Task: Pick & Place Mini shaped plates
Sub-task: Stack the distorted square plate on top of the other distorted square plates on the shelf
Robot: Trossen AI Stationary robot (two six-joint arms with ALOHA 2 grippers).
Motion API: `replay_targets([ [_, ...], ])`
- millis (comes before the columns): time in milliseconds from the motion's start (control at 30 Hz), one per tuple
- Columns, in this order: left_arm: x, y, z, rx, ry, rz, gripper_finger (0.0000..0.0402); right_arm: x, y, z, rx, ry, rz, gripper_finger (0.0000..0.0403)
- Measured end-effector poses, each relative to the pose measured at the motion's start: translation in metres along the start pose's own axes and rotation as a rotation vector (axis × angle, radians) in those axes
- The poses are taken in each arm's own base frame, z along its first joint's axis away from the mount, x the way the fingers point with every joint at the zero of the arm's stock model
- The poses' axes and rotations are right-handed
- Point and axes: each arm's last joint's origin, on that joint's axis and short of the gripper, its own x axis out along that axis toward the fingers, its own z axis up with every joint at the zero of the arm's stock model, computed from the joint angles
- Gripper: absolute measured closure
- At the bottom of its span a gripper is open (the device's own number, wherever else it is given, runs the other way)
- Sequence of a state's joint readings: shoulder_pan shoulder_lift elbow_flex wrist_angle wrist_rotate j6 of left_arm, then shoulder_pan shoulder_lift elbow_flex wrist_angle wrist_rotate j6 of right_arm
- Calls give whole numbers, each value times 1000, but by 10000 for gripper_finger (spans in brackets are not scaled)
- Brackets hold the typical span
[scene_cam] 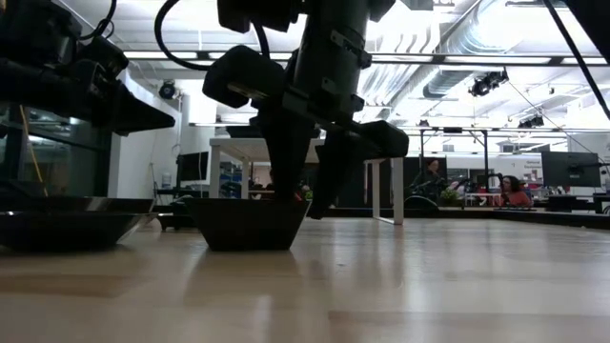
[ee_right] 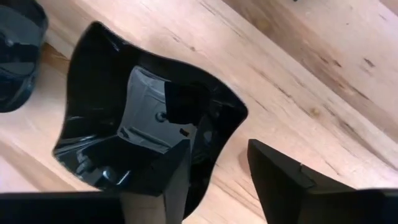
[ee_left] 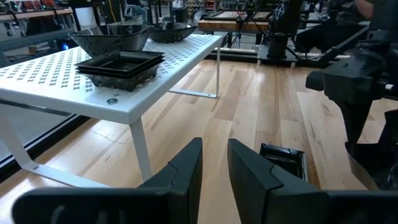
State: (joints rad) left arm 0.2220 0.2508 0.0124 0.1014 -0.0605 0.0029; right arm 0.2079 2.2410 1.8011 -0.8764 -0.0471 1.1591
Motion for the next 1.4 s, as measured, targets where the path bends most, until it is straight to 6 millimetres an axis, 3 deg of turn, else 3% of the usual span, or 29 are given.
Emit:
replay_targets([
  [267,0,0,0,0,0,0,328,0,0,0,-12,-6,-3,291],
  [767,0,0,0,0,0,0,328,7,1,1,-16,-5,3,329],
  [1100,0,0,0,0,0,0,328,7,1,1,-17,-5,6,395],
  [1400,0,0,0,0,0,0,328,-1,4,0,-46,0,41,400],
])
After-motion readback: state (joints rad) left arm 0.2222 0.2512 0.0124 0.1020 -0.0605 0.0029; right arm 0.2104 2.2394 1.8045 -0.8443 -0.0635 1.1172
